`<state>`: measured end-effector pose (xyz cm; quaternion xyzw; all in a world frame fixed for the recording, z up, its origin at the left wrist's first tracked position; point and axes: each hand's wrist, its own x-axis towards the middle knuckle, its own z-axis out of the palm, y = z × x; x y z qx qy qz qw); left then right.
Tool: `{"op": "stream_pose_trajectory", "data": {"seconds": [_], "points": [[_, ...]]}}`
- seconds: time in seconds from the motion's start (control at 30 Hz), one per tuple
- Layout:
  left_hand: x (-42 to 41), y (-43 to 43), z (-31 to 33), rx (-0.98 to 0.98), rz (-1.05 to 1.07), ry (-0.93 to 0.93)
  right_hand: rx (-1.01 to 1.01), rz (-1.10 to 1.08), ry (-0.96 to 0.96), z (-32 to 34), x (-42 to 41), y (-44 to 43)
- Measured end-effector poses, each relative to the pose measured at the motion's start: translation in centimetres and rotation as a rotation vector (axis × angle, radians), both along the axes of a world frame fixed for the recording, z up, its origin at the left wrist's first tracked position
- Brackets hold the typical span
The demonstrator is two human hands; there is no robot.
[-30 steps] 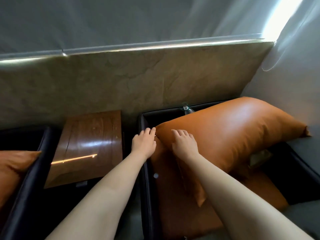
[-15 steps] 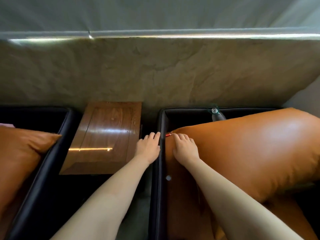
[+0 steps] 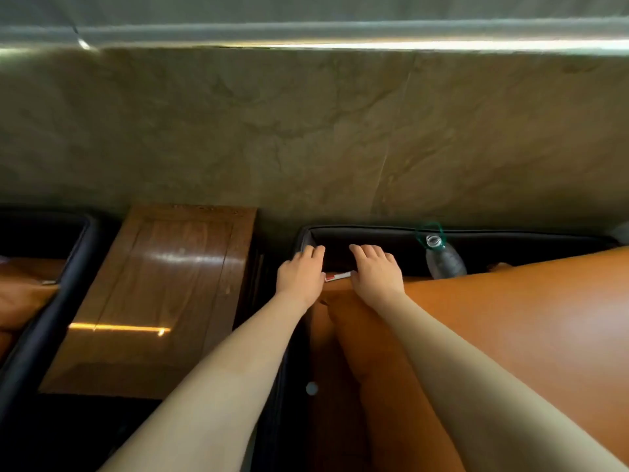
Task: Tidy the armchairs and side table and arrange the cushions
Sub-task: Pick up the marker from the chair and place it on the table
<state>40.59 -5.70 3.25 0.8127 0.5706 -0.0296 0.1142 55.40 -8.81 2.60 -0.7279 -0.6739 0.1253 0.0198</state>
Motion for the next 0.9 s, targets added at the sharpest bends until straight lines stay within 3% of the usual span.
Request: {"op": "stream_pose_trajectory", "data": {"seconds": [0.5, 0.9], "points": [[5.7, 6.1, -18.0, -0.179, 0.177, -0.139, -0.242, 0.097, 0.081, -15.6, 3.4, 9.8], [6.6, 8.6, -30.4, -0.276, 0.22, -0.26, -0.394, -0.016, 0.185, -25.0, 4.3, 13.0]]}}
